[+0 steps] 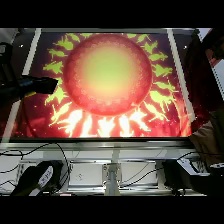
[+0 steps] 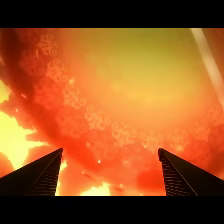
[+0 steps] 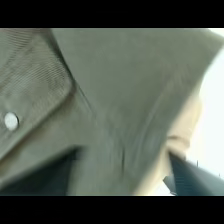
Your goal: Fold the clothes and pants, and hang the long-sleeved shirts on hangers.
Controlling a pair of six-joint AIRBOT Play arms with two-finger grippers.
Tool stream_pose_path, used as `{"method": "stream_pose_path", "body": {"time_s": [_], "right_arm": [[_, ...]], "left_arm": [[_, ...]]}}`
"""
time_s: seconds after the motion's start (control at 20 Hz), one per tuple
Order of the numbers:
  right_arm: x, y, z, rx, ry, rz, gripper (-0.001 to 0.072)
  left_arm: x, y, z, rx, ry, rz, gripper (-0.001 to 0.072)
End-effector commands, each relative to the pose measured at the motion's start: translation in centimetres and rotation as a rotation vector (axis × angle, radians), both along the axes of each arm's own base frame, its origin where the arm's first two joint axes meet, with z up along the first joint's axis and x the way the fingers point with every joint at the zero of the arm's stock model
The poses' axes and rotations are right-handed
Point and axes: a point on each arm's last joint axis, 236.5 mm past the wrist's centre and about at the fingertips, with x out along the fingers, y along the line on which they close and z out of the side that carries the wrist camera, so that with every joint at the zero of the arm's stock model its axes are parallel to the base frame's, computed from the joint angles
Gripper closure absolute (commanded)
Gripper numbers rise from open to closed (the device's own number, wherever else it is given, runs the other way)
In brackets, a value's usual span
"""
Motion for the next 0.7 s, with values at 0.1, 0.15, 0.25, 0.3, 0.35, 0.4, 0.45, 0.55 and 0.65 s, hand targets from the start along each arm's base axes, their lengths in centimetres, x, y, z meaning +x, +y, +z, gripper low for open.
{"method": "stream_pose_path", "body": {"time_s": [0.1,0.15,0.25,0.3,0.35,0.4,0.45,0.55,0.65], "right_arm": [[-1.1,-2.2,1.0,-0.108,-0.031,-0.061,0.0031],[-0.4,-2.7,1.2,-0.131,-0.058,-0.051,0.0031],[4.5,-3.7,1.9,-0.173,-0.249,0.011,0.0175],[7.9,-3.8,2.8,-0.192,-0.351,0.069,0.0388],[11.4,-3.5,3.7,-0.205,-0.413,0.159,0.0548],[14.9,-2.5,4.3,-0.214,-0.409,0.308,0.0654],[18.1,-1.0,4.8,-0.222,-0.367,0.472,0.069],[24.2,2.6,6.4,-0.251,-0.349,0.686,0.069],[30.4,8.1,8.5,-0.287,-0.385,0.91,0.069]], "left_arm": [[0.0,0.0,0.1,0.0,-0.002,0.001,0.0019],[0.0,0.0,0.1,0.0,-0.002,0.001,0.0019],[0.0,0.0,0.1,0.0,-0.002,0.001,0.0018],[0.0,0.0,0.1,0.0,-0.002,0.001,0.0019],[0.0,0.0,0.1,0.0,-0.002,0.001,0.0019],[0.0,0.0,0.1,0.0,-0.002,0.001,0.0019],[0.0,0.0,0.1,0.0,-0.002,0.001,0.0018],[0.0,0.0,0.1,0.0,-0.002,0.001,0.0018],[0.0,0.0,0.1,0.0,-0.002,0.001,0.0018]]}}
